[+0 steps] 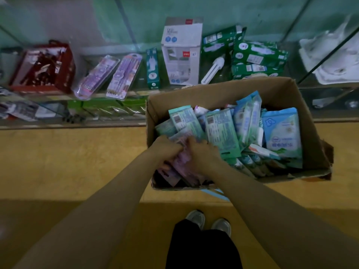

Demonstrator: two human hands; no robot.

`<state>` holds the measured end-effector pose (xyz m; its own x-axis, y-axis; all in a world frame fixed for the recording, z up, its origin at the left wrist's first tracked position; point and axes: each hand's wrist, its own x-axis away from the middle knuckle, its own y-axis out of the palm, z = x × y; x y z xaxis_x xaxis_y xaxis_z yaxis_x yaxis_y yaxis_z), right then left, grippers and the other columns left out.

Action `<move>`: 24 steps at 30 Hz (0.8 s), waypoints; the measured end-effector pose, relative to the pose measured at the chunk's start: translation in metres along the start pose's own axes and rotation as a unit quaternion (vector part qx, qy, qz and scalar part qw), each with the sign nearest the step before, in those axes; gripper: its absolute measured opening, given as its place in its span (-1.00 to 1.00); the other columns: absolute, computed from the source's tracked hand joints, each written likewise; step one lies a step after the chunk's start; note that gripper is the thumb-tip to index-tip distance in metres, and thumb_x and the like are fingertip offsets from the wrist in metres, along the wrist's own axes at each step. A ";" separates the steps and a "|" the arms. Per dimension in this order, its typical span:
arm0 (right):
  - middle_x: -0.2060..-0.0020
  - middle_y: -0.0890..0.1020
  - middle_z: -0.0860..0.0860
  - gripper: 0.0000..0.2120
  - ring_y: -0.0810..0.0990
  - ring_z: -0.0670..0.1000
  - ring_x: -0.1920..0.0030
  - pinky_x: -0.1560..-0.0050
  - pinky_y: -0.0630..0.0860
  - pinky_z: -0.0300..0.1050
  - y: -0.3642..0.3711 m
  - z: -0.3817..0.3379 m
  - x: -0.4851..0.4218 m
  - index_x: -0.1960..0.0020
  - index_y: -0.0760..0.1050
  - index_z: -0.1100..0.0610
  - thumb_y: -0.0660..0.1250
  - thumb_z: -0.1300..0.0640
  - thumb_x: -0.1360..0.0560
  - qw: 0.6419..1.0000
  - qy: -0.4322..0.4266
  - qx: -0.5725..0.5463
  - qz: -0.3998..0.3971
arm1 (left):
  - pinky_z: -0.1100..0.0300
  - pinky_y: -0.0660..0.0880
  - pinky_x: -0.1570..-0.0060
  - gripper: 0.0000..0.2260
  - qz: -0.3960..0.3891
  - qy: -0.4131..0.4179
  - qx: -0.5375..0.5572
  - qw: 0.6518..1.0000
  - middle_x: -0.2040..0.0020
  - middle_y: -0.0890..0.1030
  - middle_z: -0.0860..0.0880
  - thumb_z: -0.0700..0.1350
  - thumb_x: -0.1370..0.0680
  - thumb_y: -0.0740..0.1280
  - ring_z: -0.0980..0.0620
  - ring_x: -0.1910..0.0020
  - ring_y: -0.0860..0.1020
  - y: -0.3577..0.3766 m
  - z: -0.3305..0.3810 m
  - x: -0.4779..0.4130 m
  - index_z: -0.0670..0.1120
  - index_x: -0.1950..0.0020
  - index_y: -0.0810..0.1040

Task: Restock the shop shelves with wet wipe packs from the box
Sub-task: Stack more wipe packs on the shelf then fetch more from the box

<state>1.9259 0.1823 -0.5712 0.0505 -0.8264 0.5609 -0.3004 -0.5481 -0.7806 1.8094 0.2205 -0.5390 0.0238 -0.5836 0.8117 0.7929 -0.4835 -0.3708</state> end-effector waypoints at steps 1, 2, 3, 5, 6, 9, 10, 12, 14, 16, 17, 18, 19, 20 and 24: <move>-0.21 0.48 0.18 -0.37 0.48 0.22 -0.20 -0.17 0.42 0.08 -0.007 0.002 -0.001 -0.39 0.20 0.09 0.34 -0.14 -0.46 0.998 0.009 -0.066 -0.001 | 0.08 0.58 0.20 -0.76 0.005 -0.002 0.018 1.000 0.12 0.57 -0.09 -0.07 -0.53 0.37 -0.05 0.13 0.58 -0.002 0.001 -0.001 -0.10 -0.13 0.44; -0.18 0.52 0.12 -0.38 0.51 0.17 -0.17 -0.12 0.45 0.03 -0.013 0.005 -0.003 -0.37 0.24 0.09 0.35 -0.15 -0.43 0.989 0.021 -0.149 -0.002 | 0.11 0.56 0.22 -0.76 0.006 -0.007 0.040 0.999 0.14 0.57 -0.09 -0.05 -0.52 0.40 -0.04 0.15 0.57 -0.004 0.002 -0.002 -0.10 -0.11 0.47; -0.14 0.54 0.06 -0.40 0.53 0.11 -0.14 -0.09 0.46 -0.03 -0.021 0.006 -0.003 -0.35 0.30 0.08 0.37 -0.14 -0.42 0.972 0.031 -0.232 0.004 | 0.13 0.55 0.24 -0.73 -0.002 -0.014 0.067 0.998 0.14 0.58 -0.09 -0.02 -0.50 0.42 -0.03 0.15 0.57 -0.005 0.004 -0.002 -0.11 -0.12 0.50; -0.03 0.57 -0.04 -0.53 0.56 0.02 -0.08 -0.07 0.49 -0.09 -0.032 0.007 -0.005 -0.23 0.41 0.06 0.41 -0.06 -0.39 0.929 0.034 -0.369 0.007 | 0.11 0.54 0.12 -0.66 -0.051 -0.035 0.130 0.990 0.07 0.61 -0.12 0.09 -0.47 0.44 -0.07 0.08 0.58 -0.007 0.009 -0.004 -0.09 -0.12 0.54; 0.02 0.60 -0.06 -0.60 0.59 0.00 -0.04 -0.08 0.52 -0.08 -0.036 0.006 -0.006 -0.15 0.47 0.05 0.43 -0.02 -0.36 0.907 0.025 -0.420 -0.003 | 0.08 0.52 0.00 -0.63 -0.087 -0.041 0.163 0.982 0.01 0.63 -0.14 0.13 -0.46 0.43 -0.10 0.01 0.58 -0.007 0.012 -0.004 -0.08 -0.13 0.55; 0.00 0.63 -0.03 -0.55 0.63 -0.04 0.00 -0.07 0.58 -0.08 -0.047 -0.002 -0.005 -0.20 0.46 0.01 0.46 0.02 -0.35 0.869 0.005 -0.491 -0.062 | 0.01 0.44 -0.26 -0.62 -0.159 -0.036 0.268 0.950 -0.09 0.65 -0.17 0.12 -0.49 0.39 -0.12 -0.12 0.59 -0.006 0.016 -0.009 -0.08 -0.19 0.60; -0.03 0.63 -0.03 -0.50 0.63 -0.07 0.00 -0.03 0.58 -0.13 -0.048 -0.004 -0.004 -0.26 0.42 0.00 0.47 0.04 -0.36 0.869 -0.003 -0.488 -0.084 | 0.02 0.46 -0.21 -0.67 -0.158 -0.035 0.287 0.944 -0.06 0.66 -0.17 0.08 -0.51 0.36 -0.11 -0.07 0.61 -0.006 0.017 -0.010 -0.09 -0.18 0.60; -0.09 0.59 -0.05 -0.39 0.60 -0.11 -0.03 0.05 0.54 -0.24 -0.048 -0.006 -0.001 -0.34 0.34 -0.02 0.50 0.08 -0.35 0.874 -0.020 -0.469 -0.125 | 0.07 0.53 -0.03 -0.72 -0.133 -0.038 0.293 0.946 -0.03 0.65 -0.16 -0.01 -0.54 0.33 -0.09 0.01 0.62 -0.005 0.017 -0.014 -0.11 -0.18 0.59; -0.20 0.50 -0.08 -0.24 0.52 -0.11 -0.14 0.04 0.47 -0.29 -0.045 -0.006 0.003 -0.42 0.21 0.01 0.53 0.09 -0.34 0.894 -0.039 -0.422 -0.143 | 0.10 0.53 0.10 -0.70 -0.065 -0.043 0.280 0.957 -0.06 0.64 -0.18 -0.08 -0.52 0.33 -0.10 0.02 0.62 -0.002 0.015 -0.019 -0.14 -0.23 0.56; -0.30 0.41 -0.04 -0.08 0.42 -0.04 -0.27 -0.10 0.44 -0.23 -0.038 -0.005 0.006 -0.50 0.07 0.05 0.56 0.07 -0.33 0.922 -0.059 -0.353 -0.149 | 0.13 0.52 0.19 -0.64 0.010 -0.031 0.250 0.968 -0.07 0.62 -0.20 -0.17 -0.49 0.35 -0.13 0.04 0.61 -0.001 0.012 -0.023 -0.16 -0.29 0.50; -0.35 0.37 -0.01 -0.02 0.39 0.00 -0.32 -0.17 0.43 -0.19 -0.034 -0.005 0.008 -0.52 0.00 0.07 0.56 0.08 -0.32 0.931 -0.065 -0.317 -0.167 | 0.15 0.50 0.25 -0.62 0.030 -0.020 0.237 0.971 -0.08 0.61 -0.20 -0.19 -0.49 0.35 -0.12 0.07 0.60 -0.001 0.010 -0.025 -0.17 -0.31 0.47; -0.39 0.33 0.02 0.01 0.37 0.03 -0.35 -0.21 0.43 -0.13 -0.029 -0.004 0.008 -0.53 -0.05 0.09 0.55 0.10 -0.33 0.941 -0.070 -0.269 -0.191 | 0.17 0.47 0.30 -0.60 0.046 -0.007 0.229 0.972 -0.09 0.60 -0.21 -0.20 -0.49 0.35 -0.10 0.11 0.59 -0.002 0.008 -0.027 -0.17 -0.33 0.44; -0.44 0.26 0.07 0.02 0.34 0.08 -0.38 -0.24 0.44 -0.05 -0.022 -0.003 0.009 -0.54 -0.12 0.08 0.53 0.11 -0.35 0.953 -0.067 -0.207 -0.212 | 0.19 0.44 0.34 -0.59 0.058 0.008 0.225 0.973 -0.08 0.59 -0.20 -0.19 -0.50 0.34 -0.08 0.15 0.57 -0.003 0.006 -0.029 -0.18 -0.34 0.41; -0.49 0.17 0.11 0.04 0.30 0.15 -0.41 -0.27 0.43 0.04 -0.014 -0.002 0.008 -0.55 -0.19 0.06 0.50 0.10 -0.36 0.962 -0.055 -0.144 -0.224 | 0.20 0.42 0.35 -0.59 0.067 0.019 0.228 0.971 -0.04 0.58 -0.17 -0.18 -0.51 0.34 -0.04 0.18 0.55 -0.005 0.006 -0.029 -0.18 -0.34 0.39; -0.43 0.15 0.27 -0.08 0.30 0.30 -0.37 -0.29 0.36 0.19 0.017 -0.008 0.005 -0.52 -0.15 0.07 0.42 0.02 -0.43 0.991 -0.013 0.016 -0.133 | 0.20 0.41 0.33 -0.56 0.079 0.028 0.238 0.968 0.01 0.56 -0.11 -0.14 -0.51 0.37 -0.02 0.18 0.53 -0.007 0.005 -0.031 -0.18 -0.36 0.37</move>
<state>1.9133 0.1697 -0.5794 0.1478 -0.6546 0.7414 -0.2431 -0.7507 -0.6143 1.8060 0.2455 -0.5594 0.1459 -0.6666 0.7310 0.9728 -0.0375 -0.2284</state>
